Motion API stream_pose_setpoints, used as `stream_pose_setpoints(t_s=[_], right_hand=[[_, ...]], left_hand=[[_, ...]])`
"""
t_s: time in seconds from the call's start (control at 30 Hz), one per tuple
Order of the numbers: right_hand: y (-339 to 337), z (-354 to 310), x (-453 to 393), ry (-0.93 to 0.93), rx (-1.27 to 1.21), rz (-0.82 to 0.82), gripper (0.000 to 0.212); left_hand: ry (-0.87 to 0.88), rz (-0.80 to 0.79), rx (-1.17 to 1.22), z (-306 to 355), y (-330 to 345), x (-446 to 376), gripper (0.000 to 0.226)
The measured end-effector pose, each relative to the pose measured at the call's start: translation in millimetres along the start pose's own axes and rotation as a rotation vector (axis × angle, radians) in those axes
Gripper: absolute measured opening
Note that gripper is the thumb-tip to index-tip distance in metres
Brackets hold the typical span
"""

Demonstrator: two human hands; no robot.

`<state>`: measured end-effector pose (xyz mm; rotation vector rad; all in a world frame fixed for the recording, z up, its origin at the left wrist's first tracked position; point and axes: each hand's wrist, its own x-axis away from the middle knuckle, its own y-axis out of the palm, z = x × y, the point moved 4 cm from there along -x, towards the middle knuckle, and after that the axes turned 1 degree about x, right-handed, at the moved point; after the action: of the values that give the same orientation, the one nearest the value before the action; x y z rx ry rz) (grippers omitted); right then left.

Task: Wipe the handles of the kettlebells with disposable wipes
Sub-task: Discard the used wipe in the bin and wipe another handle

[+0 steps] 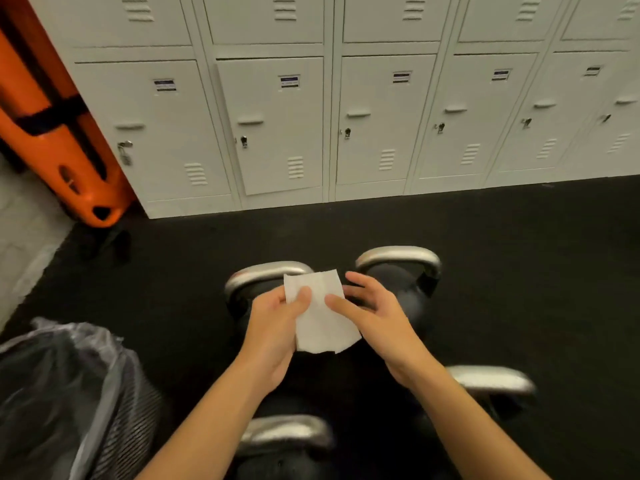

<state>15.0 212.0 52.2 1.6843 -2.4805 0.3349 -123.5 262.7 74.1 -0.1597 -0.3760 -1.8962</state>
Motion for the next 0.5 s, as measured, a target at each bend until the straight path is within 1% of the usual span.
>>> stream_pose_setpoints(t_s=[0.03, 0.07, 0.13, 0.17, 0.27, 0.4, 0.5], right_hand=[[10, 2, 6, 0.022, -0.026, -0.049, 0.066], [19, 2, 13, 0.03, -0.048, -0.097, 0.059], [36, -3, 28, 0.012, -0.079, -0.164, 0.039], [43, -5, 35, -0.004, -0.086, -0.172, 0.031], [57, -13, 55, -0.059, -0.054, -0.119, 0.015], [71, -26, 78, -0.097, 0.025, -0.126, 0.01], [78, -35, 91, -0.079, 0.008, -0.126, 0.011]], left_hand=[[-0.009, 0.02, 0.022, 0, -8, 9, 0.017], [-0.016, 0.051, 0.045, 0, -18, 19, 0.016], [-0.018, 0.112, 0.084, 0, -36, 36, 0.015], [-0.019, 0.14, 0.099, 0, -44, 45, 0.013], [-0.037, 0.208, 0.132, -1, -67, 73, 0.008], [-0.028, 0.233, 0.149, 0, -87, 107, 0.011], [-0.041, 0.261, 0.212, 2, -95, 129, 0.01]])
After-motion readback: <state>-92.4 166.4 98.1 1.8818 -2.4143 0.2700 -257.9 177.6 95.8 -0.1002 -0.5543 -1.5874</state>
